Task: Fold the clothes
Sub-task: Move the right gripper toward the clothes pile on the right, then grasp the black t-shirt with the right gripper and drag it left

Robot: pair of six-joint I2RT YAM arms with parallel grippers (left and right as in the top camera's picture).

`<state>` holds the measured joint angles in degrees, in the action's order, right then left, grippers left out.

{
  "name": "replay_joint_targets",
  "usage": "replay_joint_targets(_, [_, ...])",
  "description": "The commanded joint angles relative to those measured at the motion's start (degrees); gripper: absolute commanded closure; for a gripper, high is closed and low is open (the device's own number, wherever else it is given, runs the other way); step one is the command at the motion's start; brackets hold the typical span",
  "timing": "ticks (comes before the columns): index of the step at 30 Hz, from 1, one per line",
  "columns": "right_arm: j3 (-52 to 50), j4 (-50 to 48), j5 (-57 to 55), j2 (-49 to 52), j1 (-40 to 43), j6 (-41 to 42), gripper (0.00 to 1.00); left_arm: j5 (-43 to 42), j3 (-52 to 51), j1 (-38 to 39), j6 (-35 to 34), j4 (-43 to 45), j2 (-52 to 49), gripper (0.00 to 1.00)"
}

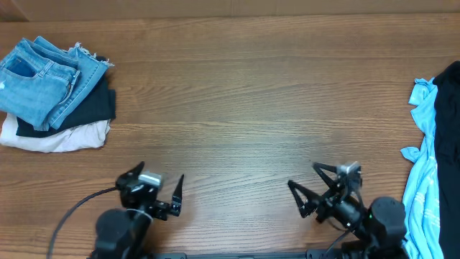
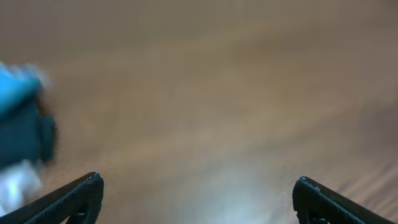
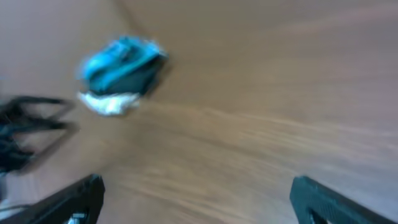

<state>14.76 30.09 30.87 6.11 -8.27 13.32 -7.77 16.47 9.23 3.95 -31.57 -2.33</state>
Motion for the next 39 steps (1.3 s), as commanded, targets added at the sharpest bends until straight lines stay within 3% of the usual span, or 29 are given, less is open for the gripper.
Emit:
replay_joint_targets(1, [15.52, 9.97, -15.06, 11.30, 0.15, 1.66, 0.00, 1.05, 16.63, -0.37, -3.65, 0.09, -7.69, 0.00])
replay_joint_targets(4, [29.62, 18.18, -18.29, 25.24, 0.15, 1.53, 0.00, 3.72, 33.44, -0.35, -4.42, -9.11, -22.62, 0.00])
replay_joint_targets(6, [37.44, 21.29, -11.45, 33.55, 0.15, 1.49, 0.00, 3.39, 45.20, -0.35, -4.42, -17.66, -33.35, 0.00])
replay_joint_targets(8, [41.33, 22.88, -11.78, 38.25, 0.33, -0.28, 0.00, 0.98, 54.36, -0.31, -4.39, -24.30, -40.89, 0.00])
replay_joint_targets(10, [49.83, 28.20, -22.84, 47.23, 4.11, 7.82, 0.00, 0.55, 61.94, -0.31, -4.22, -29.99, -47.41, 0.00])
replay_joint_targets(11, [53.16, 30.45, -25.27, 50.84, 6.95, 8.68, 0.00, 0.17, 62.49, -0.31, -4.20, -30.38, -48.43, 0.00])
replay_joint_targets(13, [65.09, 39.36, -25.24, 66.55, 22.16, 9.51, 0.00, 0.26, 62.55, -0.31, -4.20, -30.80, -50.10, 0.00])
replay_joint_targets(15, [69.18, 41.27, -25.22, 73.88, 30.01, 9.49, 0.00, 0.26, 62.55, -0.31, -4.20, -30.71, -50.12, 0.00])
replay_joint_targets(22, [72.74, 38.56, -24.22, 89.33, 51.30, 11.10, 0.03, 0.33, 62.55, -0.31, -4.20, -29.51, -50.18, 0.00])
replay_joint_targets(28, [72.67, 26.23, -24.81, 96.17, 59.01, 14.03, 0.02, 0.68, 62.55, -0.31, -4.17, -28.65, -52.02, 0.00])
replay_joint_targets(34, [72.67, 15.61, -25.92, 105.24, 59.52, 15.26, 0.02, 0.61, 62.55, -0.31, -4.59, -29.07, -54.69, 0.00])
replay_joint_targets(39, [72.67, 13.16, -28.17, 110.33, 59.52, 15.50, 0.09, 0.68, 62.55, -0.31, -7.39, -29.20, -55.30, 0.00])
